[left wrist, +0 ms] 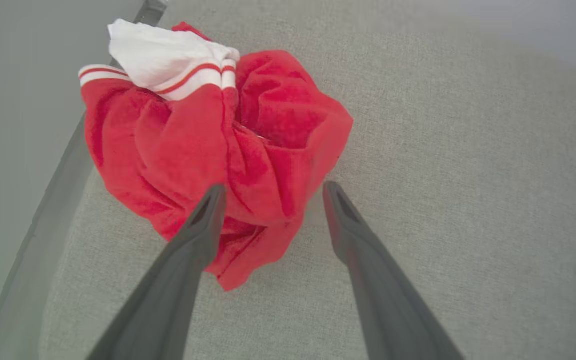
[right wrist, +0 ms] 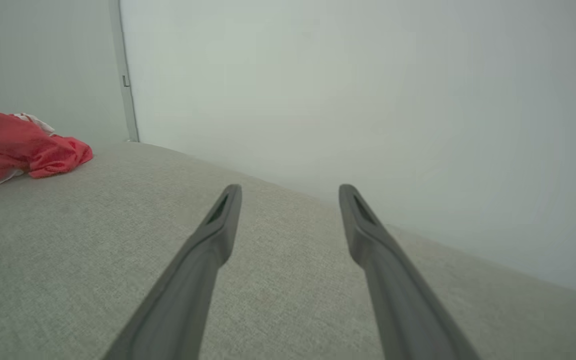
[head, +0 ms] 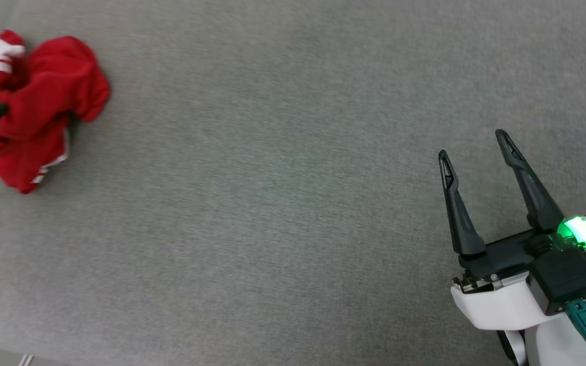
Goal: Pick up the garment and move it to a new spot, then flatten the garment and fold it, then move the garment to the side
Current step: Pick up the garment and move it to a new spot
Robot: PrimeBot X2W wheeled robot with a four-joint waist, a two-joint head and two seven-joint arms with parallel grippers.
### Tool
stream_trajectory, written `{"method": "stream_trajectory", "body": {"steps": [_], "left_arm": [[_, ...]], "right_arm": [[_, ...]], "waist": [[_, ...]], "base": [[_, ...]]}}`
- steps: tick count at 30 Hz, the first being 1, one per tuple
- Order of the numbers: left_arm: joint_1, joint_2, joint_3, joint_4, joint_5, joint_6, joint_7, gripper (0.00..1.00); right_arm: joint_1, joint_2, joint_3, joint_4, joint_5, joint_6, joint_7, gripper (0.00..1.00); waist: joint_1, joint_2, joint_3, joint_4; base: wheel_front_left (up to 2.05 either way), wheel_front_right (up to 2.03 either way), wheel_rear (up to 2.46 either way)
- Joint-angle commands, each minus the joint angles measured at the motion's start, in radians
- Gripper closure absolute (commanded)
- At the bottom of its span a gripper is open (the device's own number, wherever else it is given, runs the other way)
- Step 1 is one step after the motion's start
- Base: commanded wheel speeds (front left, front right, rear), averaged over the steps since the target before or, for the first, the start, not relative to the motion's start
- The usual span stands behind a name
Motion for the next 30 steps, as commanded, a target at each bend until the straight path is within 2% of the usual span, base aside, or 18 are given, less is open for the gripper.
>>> {"method": "stream_trajectory", "body": {"steps": [1,5,12,19,20,21,24,30], "left_arm": [[-0.020,0.014,-0.006,0.012,-0.016,-0.001,0.027,0.00],[-0.079,0.043,-0.016,0.081,-0.052,-0.001,0.105,0.00],[-0.143,0.047,-0.015,0.254,-0.058,0.000,0.111,0.00],[-0.161,0.010,-0.057,0.353,-0.060,0.000,0.107,0.00],[-0.164,0.002,-0.062,0.351,-0.064,0.000,0.096,0.58],[-0.167,-0.003,-0.061,0.355,-0.072,0.000,0.080,1.00],[-0.163,-0.007,-0.063,0.350,-0.092,-0.001,0.036,1.00],[-0.152,0.036,-0.075,0.304,-0.133,-0.001,-0.049,1.00]], "right_arm": [[-0.018,-0.001,0.002,-0.005,-0.006,0.000,-0.002,0.00],[-0.021,-0.001,0.010,-0.010,-0.011,0.000,-0.002,0.00],[-0.030,-0.001,0.015,-0.026,-0.035,0.000,-0.002,0.00],[-0.011,-0.001,0.001,-0.042,-0.052,0.000,-0.002,0.00],[-0.010,-0.001,0.001,-0.042,-0.054,0.000,-0.002,0.00],[-0.007,-0.001,0.002,-0.041,-0.053,0.000,-0.002,0.00],[0.000,-0.001,0.009,-0.033,-0.052,0.000,-0.002,0.00],[0.006,-0.001,0.020,-0.006,-0.043,0.000,-0.002,0.00]], "waist": [[-0.0002,0.0000,0.054,-0.050],[-0.0002,0.0000,0.089,-0.080],[-0.0002,0.0000,0.148,-0.122],[-0.0002,0.0000,0.175,-0.126],[-0.0002,0.0000,0.175,-0.125],[-0.0002,0.0000,0.174,-0.122],[-0.0002,0.0000,0.158,-0.115],[-0.0002,0.0000,0.086,-0.104]], "base": [[0.00,0.00,0.00],[0.00,0.00,0.00],[0.00,0.00,0.00],[0.00,0.00,0.00],[0.00,0.00,0.00],[0.00,0.00,0.00],[0.00,0.00,0.00],[0.00,0.00,0.00]]}}
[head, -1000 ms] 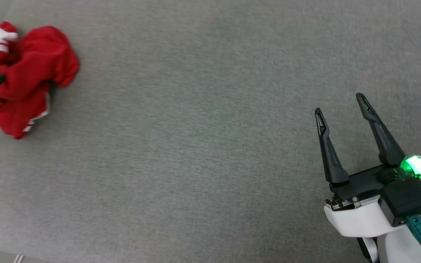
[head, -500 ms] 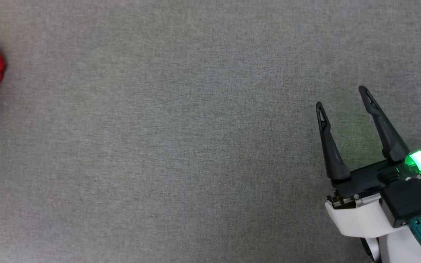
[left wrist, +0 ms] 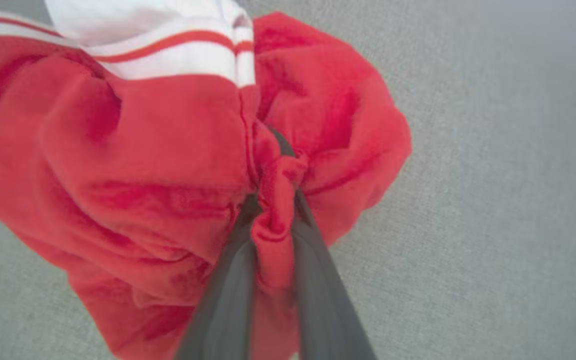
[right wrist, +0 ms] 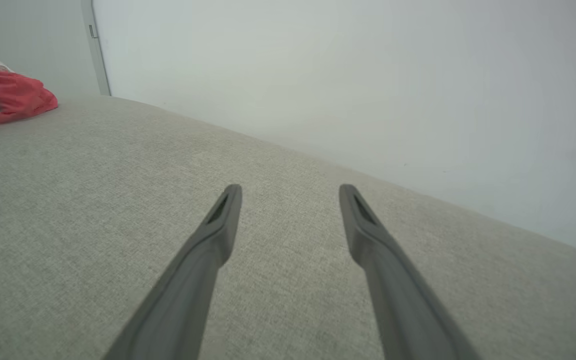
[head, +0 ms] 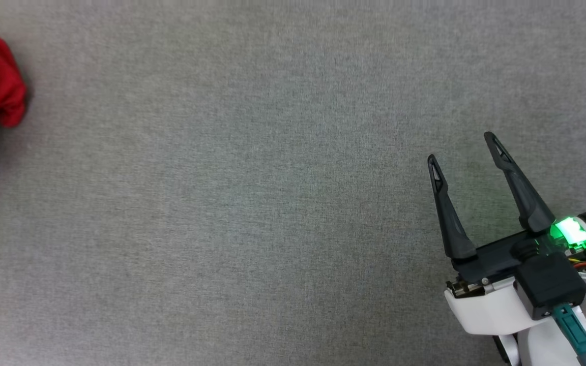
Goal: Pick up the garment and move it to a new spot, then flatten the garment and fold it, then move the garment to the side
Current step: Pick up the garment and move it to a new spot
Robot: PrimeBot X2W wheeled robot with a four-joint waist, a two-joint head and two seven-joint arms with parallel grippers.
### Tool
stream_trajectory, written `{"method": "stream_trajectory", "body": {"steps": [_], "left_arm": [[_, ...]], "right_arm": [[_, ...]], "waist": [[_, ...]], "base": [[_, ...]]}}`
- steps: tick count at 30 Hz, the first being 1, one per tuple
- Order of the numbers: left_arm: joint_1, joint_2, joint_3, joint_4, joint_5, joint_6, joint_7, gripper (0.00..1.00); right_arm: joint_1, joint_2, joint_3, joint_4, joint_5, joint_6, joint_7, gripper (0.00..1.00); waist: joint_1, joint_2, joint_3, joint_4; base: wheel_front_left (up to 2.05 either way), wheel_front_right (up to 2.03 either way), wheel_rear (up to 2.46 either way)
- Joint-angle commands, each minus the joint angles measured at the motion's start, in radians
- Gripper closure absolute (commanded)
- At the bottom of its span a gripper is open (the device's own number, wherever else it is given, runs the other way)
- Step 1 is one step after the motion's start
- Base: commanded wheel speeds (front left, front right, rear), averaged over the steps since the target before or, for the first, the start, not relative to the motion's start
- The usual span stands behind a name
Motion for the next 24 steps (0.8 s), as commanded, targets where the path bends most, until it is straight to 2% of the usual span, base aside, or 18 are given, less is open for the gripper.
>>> {"method": "stream_trajectory", "body": {"steps": [1,7,14,19,24], "left_arm": [[0.012,0.021,-0.003,-0.027,-0.012,0.000,-0.018,1.00],[0.045,0.108,-0.058,-0.174,-0.032,-0.001,-0.114,1.00],[0.077,0.183,-0.158,-0.362,-0.023,-0.001,-0.244,1.00],[0.086,0.204,-0.256,-0.499,-0.006,-0.001,-0.325,1.00],[0.056,0.192,-0.338,-0.594,0.041,-0.001,-0.402,1.00]], "right_arm": [[0.006,-0.001,0.005,0.007,0.006,-0.001,-0.002,0.00],[0.042,-0.001,0.003,0.031,0.041,-0.001,-0.002,0.00],[0.083,-0.001,-0.031,0.051,0.097,-0.001,-0.002,0.00],[0.106,-0.001,-0.047,0.060,0.123,-0.001,-0.002,0.00],[0.119,-0.001,-0.066,0.057,0.136,-0.001,-0.002,0.00]], "waist": [[-0.0001,0.0000,-0.044,0.005],[-0.0001,0.0000,-0.165,-0.006],[-0.0001,0.0000,-0.301,-0.045],[-0.0001,0.0000,-0.377,-0.087],[-0.0001,0.0000,-0.418,-0.141]], "base": [[0.00,0.00,0.00],[0.00,0.00,0.00],[0.00,0.00,0.00],[0.00,0.00,0.00],[0.00,0.00,0.00]]}}
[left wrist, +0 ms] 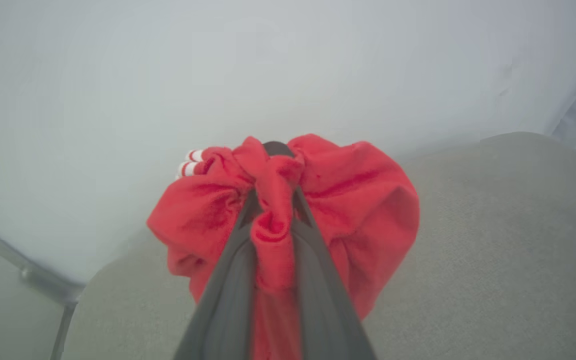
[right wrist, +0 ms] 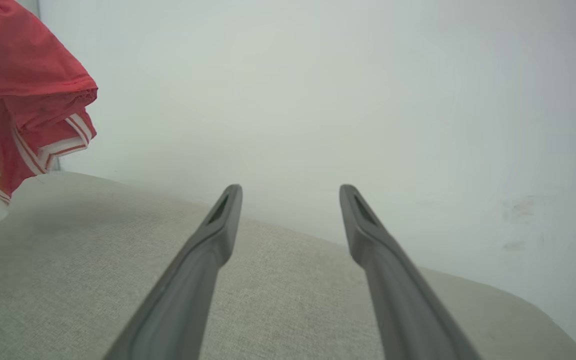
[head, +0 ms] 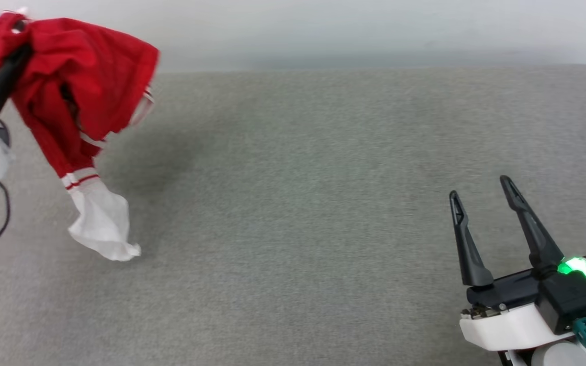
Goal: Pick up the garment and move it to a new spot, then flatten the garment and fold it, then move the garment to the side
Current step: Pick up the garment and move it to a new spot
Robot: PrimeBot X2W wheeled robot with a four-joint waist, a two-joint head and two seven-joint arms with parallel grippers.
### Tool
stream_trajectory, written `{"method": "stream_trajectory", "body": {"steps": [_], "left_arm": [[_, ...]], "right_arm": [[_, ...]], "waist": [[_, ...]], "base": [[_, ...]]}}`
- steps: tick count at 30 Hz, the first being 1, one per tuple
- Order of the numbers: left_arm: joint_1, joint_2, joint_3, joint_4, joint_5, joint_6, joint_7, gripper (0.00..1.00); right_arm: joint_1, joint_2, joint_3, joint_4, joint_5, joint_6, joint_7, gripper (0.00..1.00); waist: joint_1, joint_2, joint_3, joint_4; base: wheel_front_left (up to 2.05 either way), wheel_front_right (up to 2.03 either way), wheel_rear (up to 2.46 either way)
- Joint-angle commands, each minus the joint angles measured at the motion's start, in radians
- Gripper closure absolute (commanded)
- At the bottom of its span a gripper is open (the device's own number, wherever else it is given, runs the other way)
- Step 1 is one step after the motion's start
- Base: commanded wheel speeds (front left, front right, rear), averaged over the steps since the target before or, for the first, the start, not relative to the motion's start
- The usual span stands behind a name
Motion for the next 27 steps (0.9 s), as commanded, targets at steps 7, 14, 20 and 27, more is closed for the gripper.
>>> {"method": "stream_trajectory", "body": {"steps": [7,14,20,27], "left_arm": [[-0.076,-0.077,-0.087,-0.063,0.098,-0.001,-0.075,1.00],[-0.139,-0.215,-0.179,-0.037,0.246,0.017,-0.148,1.00],[-0.120,-0.385,-0.300,0.051,0.335,0.020,-0.188,1.00],[-0.047,-0.567,-0.465,0.247,0.370,0.008,-0.196,1.00]], "right_arm": [[0.019,0.000,-0.033,-0.010,0.016,0.000,-0.002,0.00],[0.021,0.000,-0.042,-0.017,0.030,0.000,-0.002,0.00],[0.014,0.000,-0.030,-0.019,0.037,0.000,-0.002,0.00],[-0.001,0.000,-0.042,-0.030,0.041,0.000,-0.002,0.00]], "waist": [[0.0003,0.0000,-0.046,-0.108],[0.0003,0.0000,-0.033,-0.181],[0.0003,0.0000,-0.018,-0.226],[0.0003,0.0000,0.004,-0.255]], "base": [[0.00,0.00,0.00],[0.00,0.00,0.00],[0.00,0.00,0.00],[0.00,0.00,0.00]]}}
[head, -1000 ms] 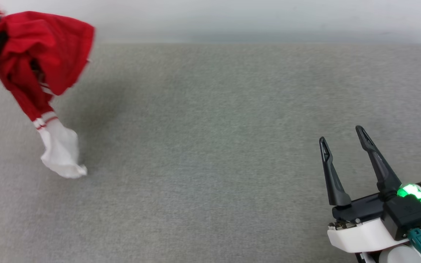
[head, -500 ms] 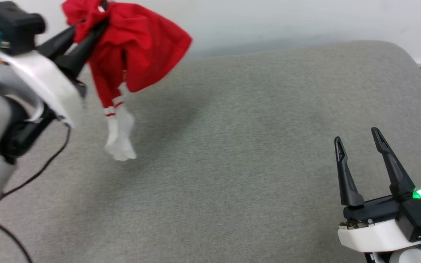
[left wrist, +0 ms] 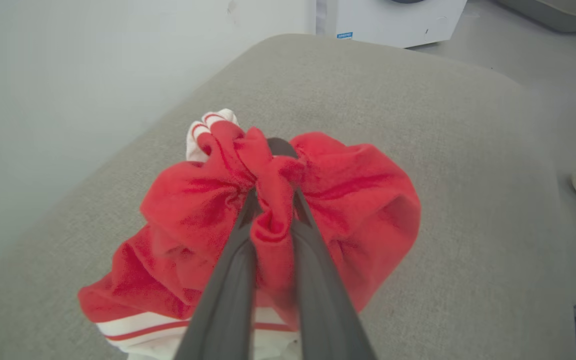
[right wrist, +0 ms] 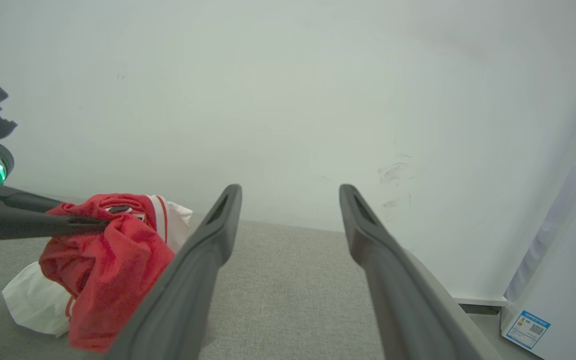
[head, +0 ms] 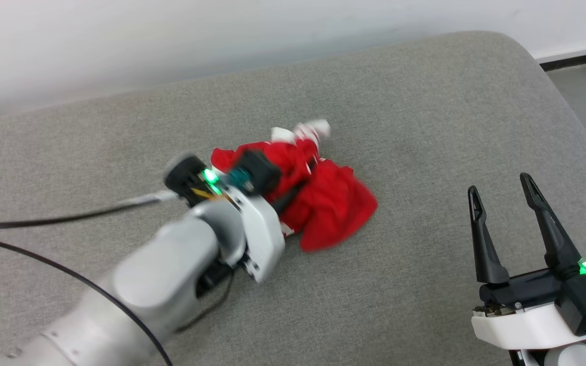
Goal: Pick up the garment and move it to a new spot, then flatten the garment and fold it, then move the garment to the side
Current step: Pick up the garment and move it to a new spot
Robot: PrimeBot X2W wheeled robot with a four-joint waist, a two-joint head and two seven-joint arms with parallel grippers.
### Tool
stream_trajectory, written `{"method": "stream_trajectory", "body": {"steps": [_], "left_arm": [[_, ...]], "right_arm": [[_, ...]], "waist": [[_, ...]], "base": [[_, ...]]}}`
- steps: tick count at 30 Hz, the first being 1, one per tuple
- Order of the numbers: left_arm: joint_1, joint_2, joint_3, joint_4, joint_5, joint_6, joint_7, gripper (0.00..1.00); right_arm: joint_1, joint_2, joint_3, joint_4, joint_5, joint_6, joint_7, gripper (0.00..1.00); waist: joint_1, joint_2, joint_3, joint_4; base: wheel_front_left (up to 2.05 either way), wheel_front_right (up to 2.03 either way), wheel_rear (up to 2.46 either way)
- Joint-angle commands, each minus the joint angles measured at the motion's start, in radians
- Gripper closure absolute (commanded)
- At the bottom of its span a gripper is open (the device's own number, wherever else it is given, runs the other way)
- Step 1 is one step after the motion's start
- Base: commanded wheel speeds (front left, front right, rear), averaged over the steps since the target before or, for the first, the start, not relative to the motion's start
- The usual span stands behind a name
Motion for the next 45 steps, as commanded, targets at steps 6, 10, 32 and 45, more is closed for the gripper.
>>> {"method": "stream_trajectory", "body": {"steps": [6,10,32,45], "left_arm": [[0.065,-0.131,-0.107,0.153,0.010,-0.007,-0.041,1.00],[0.069,-0.223,-0.134,0.274,-0.012,-0.008,-0.112,0.00],[0.347,0.030,0.340,-0.151,0.015,0.285,-0.249,0.00],[0.771,-0.067,0.619,-0.383,0.155,0.294,-0.249,0.00]], "right_arm": [[-0.012,0.001,-0.007,-0.007,0.002,0.000,-0.002,0.00],[-0.010,0.001,-0.007,0.000,0.002,0.000,-0.002,0.00],[0.064,0.001,-0.065,0.013,0.013,0.000,-0.002,0.00],[0.068,0.001,-0.066,0.014,0.026,0.000,-0.002,0.00]], "waist": [[0.0000,0.0000,0.014,0.002],[0.0000,0.0000,0.002,0.036],[0.0000,0.0000,-0.169,0.230],[0.0000,0.0000,-0.156,0.223]], "base": [[0.00,0.00,0.00],[0.00,0.00,0.00],[0.00,0.00,0.00],[0.00,0.00,0.00]]}}
